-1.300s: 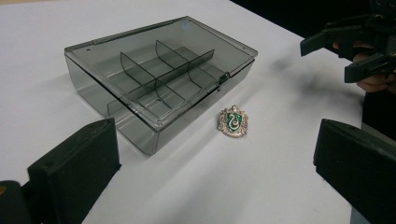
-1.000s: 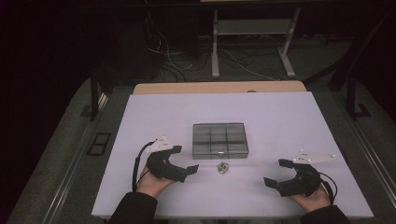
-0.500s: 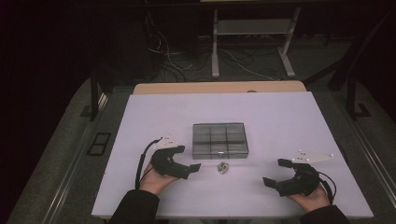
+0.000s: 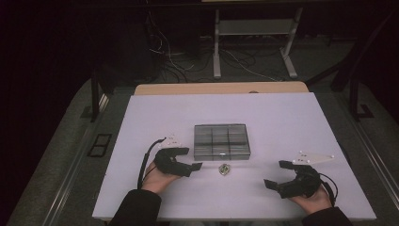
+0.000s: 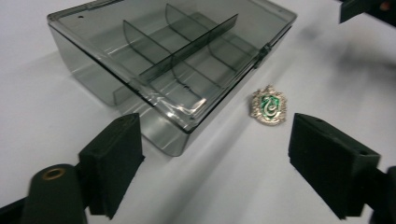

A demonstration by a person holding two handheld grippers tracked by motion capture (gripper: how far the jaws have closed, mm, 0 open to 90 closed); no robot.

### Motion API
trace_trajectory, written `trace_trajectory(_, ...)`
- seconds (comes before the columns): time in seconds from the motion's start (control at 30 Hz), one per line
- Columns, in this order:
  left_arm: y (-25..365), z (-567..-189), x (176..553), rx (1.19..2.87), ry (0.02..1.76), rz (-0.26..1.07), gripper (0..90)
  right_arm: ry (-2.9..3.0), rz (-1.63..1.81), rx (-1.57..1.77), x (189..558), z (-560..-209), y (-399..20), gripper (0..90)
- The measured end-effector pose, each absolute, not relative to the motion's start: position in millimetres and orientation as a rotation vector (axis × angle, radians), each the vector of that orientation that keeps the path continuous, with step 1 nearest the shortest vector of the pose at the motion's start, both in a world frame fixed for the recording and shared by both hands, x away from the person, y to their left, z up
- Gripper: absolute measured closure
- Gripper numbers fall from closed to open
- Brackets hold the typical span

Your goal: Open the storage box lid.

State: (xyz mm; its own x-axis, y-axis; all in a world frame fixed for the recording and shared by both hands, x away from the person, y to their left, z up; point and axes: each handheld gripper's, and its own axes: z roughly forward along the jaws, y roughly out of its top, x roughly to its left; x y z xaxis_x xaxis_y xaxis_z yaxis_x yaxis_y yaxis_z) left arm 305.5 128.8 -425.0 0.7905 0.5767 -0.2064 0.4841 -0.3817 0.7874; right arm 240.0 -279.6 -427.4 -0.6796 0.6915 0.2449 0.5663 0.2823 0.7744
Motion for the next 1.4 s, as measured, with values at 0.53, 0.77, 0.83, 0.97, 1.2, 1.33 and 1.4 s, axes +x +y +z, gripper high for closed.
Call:
trace_trajectory(0.53,128.9,-425.8,305.3,2.096,0.759,0.259,63.1,2.406,1.356,1.181,240.7,-428.1,-279.1,0.9)
trace_trajectory(0.77,125.4,-427.9,304.6,2.142,0.751,0.292,71.2,2.406,1.357,1.188,240.7,-428.1,-279.0,0.9)
trace_trajectory(0.83,126.0,-427.5,304.5,2.139,0.754,0.294,73.8,2.406,1.358,1.187,240.8,-428.1,-279.0,0.9)
trace_trajectory(0.97,126.3,-426.3,303.3,2.142,0.741,0.306,77.6,2.402,1.358,1.189,241.5,-428.5,-278.8,0.9)
trace_trajectory(1.2,127.9,-425.5,303.4,2.117,0.737,0.291,83.9,2.402,1.37,1.179,243.3,-426.6,-276.5,0.9)
trace_trajectory(1.33,128.5,-424.7,303.8,2.103,0.742,0.285,84.8,2.401,1.381,1.186,245.7,-425.4,-277.0,0.9)
trace_trajectory(1.4,128.6,-424.5,304.0,2.091,0.745,0.282,85.7,2.399,1.387,1.189,246.8,-425.0,-276.9,0.9)
